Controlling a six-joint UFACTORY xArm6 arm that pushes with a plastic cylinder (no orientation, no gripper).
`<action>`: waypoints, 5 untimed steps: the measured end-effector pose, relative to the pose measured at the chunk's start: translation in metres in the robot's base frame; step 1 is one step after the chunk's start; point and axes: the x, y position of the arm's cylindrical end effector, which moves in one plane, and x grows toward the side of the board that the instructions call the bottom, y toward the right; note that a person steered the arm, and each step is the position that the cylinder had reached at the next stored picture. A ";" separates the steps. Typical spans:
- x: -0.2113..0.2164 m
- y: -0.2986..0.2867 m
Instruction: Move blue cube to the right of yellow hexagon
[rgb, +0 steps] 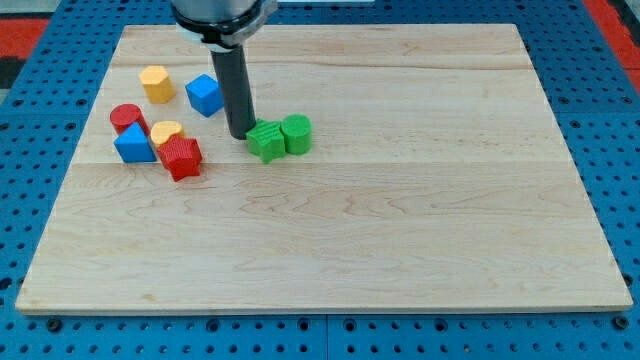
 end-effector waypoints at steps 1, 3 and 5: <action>0.006 0.018; 0.006 0.014; -0.035 -0.047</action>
